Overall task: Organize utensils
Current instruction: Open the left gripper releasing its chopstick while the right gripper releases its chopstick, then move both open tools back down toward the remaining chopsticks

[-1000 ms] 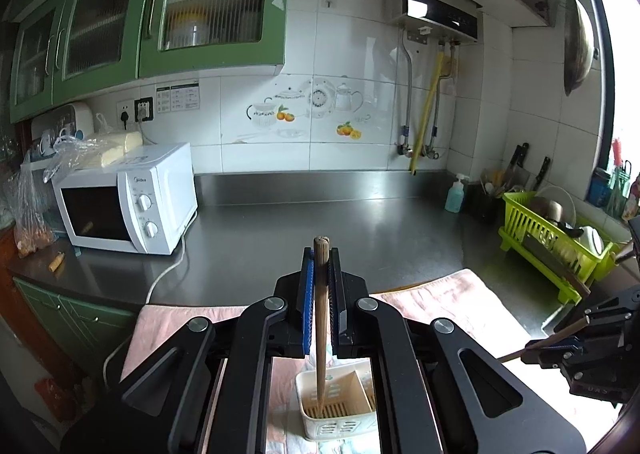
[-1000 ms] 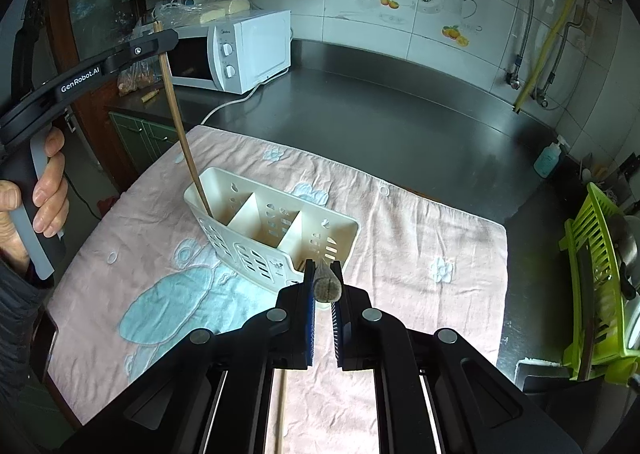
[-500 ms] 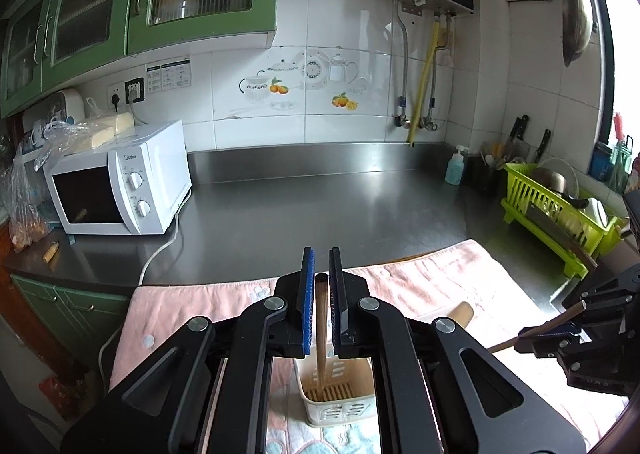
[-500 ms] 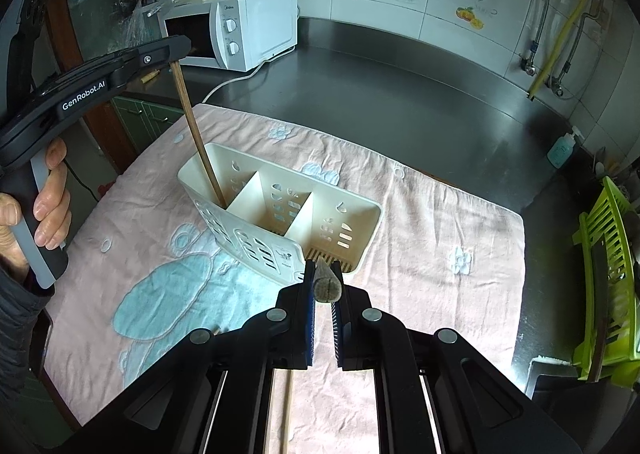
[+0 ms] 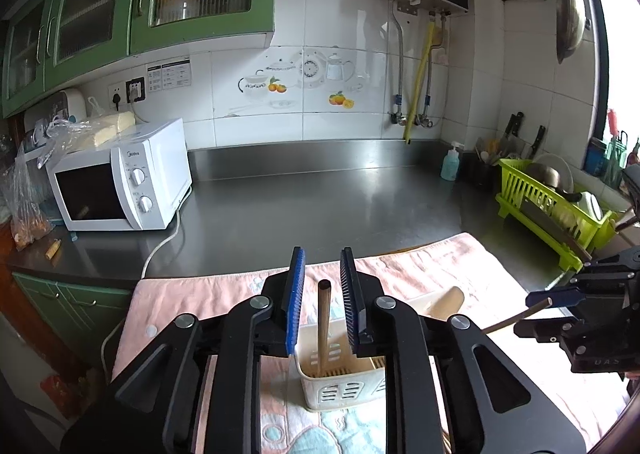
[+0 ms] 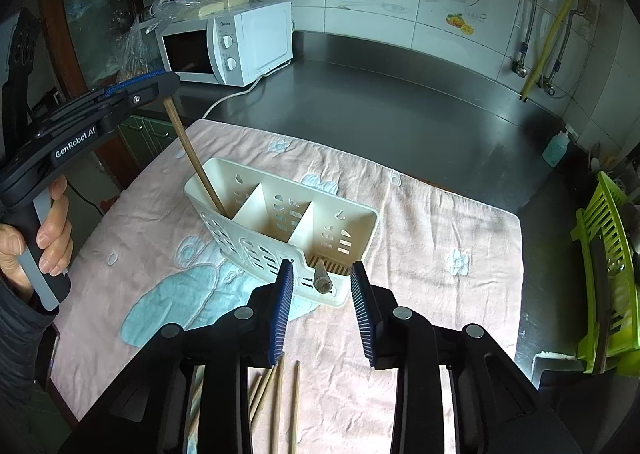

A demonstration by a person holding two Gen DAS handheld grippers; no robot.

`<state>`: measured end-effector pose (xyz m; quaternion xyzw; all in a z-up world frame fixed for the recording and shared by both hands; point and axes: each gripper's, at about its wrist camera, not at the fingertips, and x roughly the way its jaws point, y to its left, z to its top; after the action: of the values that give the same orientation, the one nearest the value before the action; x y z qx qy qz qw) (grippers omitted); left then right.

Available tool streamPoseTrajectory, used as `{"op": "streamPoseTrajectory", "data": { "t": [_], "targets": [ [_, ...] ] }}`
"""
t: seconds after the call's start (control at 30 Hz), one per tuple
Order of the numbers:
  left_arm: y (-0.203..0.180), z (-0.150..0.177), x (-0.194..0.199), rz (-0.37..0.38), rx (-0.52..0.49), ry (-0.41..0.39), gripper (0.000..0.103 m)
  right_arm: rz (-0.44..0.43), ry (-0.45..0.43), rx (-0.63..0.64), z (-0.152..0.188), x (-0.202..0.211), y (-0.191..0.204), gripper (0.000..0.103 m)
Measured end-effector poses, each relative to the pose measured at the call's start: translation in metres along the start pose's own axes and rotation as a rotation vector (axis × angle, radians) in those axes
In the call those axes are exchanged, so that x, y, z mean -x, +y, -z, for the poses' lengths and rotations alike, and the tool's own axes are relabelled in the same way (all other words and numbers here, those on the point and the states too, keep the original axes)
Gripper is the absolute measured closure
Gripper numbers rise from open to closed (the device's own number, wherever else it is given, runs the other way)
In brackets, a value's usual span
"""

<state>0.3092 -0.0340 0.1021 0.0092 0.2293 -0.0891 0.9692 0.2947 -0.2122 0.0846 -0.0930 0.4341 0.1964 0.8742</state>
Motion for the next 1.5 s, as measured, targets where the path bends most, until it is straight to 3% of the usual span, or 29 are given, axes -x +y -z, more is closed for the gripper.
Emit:
{"op": "streamPoseTrajectory", "data": {
  "t": [0.1, 0.27, 0.43, 0.8, 1.07, 1.37, 1.5],
  "targets": [
    [-0.002, 0.004, 0.014, 0.0, -0.005, -0.012, 0.071, 0.007, -0.025, 0.002, 0.006, 0.013, 0.004, 0.064],
    [-0.005, 0.012, 0.041, 0.007, -0.005, -0.029, 0.066, 0.008, -0.053, 0.002, 0.022, 0.032, 0.013, 0.056],
    [-0.009, 0.024, 0.068, 0.008, -0.012, -0.044, 0.054, 0.002, -0.074, 0.008, 0.041, 0.046, 0.026, 0.05],
    [-0.017, 0.074, 0.125, -0.01, -0.012, -0.032, 0.045, 0.011, -0.131, 0.033, 0.103, 0.068, 0.059, 0.047],
    [-0.024, 0.13, 0.158, -0.043, -0.02, -0.007, 0.043, 0.047, -0.168, 0.034, 0.166, 0.069, 0.077, 0.041],
    [-0.027, 0.193, 0.185, -0.069, -0.007, 0.033, 0.043, 0.057, -0.15, -0.076, 0.238, 0.059, 0.068, 0.042],
    [-0.03, 0.22, 0.189, -0.074, -0.02, 0.069, 0.053, 0.073, -0.111, -0.111, 0.267, 0.048, 0.063, 0.05]
  ]
}}
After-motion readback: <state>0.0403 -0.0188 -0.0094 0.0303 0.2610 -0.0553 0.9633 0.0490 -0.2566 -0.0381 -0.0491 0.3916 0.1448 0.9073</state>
